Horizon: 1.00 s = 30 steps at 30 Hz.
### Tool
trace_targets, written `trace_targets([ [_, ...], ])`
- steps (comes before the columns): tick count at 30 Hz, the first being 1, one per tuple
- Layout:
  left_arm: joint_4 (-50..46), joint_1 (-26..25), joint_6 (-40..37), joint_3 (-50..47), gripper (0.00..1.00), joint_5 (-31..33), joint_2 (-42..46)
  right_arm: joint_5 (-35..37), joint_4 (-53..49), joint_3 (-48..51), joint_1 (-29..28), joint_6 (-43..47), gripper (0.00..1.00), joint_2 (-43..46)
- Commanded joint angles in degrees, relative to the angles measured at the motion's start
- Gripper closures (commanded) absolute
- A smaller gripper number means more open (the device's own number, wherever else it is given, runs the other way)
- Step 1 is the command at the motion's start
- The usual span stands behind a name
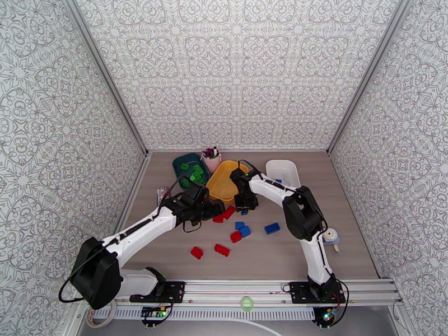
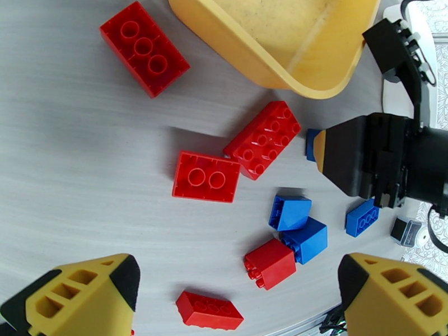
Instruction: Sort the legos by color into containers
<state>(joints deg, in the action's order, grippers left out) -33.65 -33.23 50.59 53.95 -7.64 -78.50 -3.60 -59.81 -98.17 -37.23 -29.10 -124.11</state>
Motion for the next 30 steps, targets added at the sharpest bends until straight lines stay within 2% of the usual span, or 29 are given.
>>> trace_targets([
  [1,0.01,-1.12,-2.0,3.34,0.01,-0.2,-1.66,0.64,-0.28,2.58,0.8,-0.82,0.66,1.03],
  [10,-1.89,-4.79,-6.92,13.98,0.01,1.4,-9.61,0.76,-0.41,7.88,3.87,-2.04,0.67,11.87],
  [15,-1.78,-6.27,-10.07,23.2,0.01,-0.49,-16.2,0.43,-1.69,10.32,9.08,-1.8,0.67,18.29],
  [19,-2.15,-7.47,-13.03,32.56,0.01,-3.11,-22.44,0.25,-3.17,9.94,15.62,-0.64,0.67,21.96],
  [24,-4.53,-9.17,-15.57,44.66,0.01,-6.21,-30.57,0.26,-5.78,5.87,24.16,1.39,0.67,21.46],
  [30,-6.42,-10.73,-16.23,53.19,0.01,-9.04,-36.07,-0.1,-7.61,-2.25,29.66,1.86,0.67,15.46],
])
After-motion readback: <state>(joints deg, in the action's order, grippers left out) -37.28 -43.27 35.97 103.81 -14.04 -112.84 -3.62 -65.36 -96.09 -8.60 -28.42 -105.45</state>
